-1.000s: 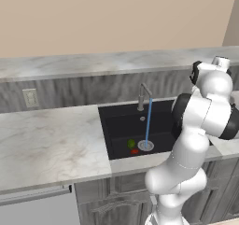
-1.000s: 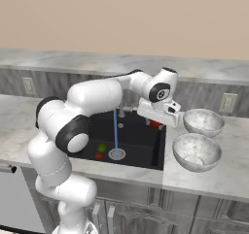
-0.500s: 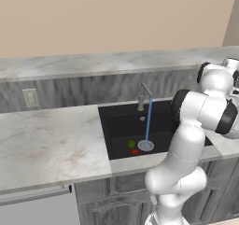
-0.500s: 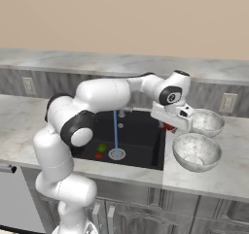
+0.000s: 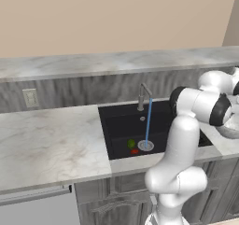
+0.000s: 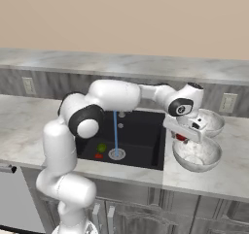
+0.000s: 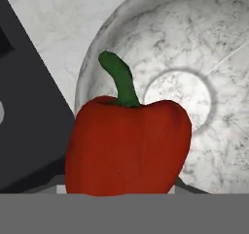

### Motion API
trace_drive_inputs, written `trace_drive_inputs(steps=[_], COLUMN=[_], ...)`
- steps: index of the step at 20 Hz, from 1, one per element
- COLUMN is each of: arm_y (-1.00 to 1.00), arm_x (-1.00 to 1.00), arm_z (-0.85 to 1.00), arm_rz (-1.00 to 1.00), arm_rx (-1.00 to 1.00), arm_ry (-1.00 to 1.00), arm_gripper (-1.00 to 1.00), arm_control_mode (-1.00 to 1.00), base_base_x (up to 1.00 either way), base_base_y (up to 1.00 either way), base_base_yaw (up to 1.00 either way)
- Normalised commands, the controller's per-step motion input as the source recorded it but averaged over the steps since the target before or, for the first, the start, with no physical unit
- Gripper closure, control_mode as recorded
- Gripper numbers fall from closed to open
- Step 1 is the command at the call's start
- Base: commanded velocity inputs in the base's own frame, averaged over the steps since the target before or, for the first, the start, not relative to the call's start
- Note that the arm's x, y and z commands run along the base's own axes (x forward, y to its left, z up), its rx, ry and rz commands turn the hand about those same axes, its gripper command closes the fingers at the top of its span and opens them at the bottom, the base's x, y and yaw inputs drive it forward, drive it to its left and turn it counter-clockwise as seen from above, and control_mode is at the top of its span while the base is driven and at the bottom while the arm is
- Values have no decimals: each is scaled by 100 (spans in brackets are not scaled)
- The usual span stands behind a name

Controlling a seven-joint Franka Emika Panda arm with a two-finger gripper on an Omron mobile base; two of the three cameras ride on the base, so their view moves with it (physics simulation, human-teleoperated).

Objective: Pick the bell peppers from the sink and place them in one bowl. Place the lime in the other bowl. Then turn off the sink faucet.

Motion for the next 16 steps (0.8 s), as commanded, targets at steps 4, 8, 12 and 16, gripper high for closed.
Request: trace_drive_inputs(steps=[4,8,12,16], arm_y=[-54,-55,-44,-13], arm_x=[0,0,0,0], arm_z=[-7,-6,-22,-53], arm_rz=[-3,-1,0,0], arm_rx=[0,0,0,0], arm_ry=[0,0,-1,-8], arm_gripper=[100,100,100,100], arm_control_mode=[-100,-100,-100,-100], base_base_x=[0,0,0,0], base_base_y=[0,0,0,0], base_base_yaw=[0,0,0,0])
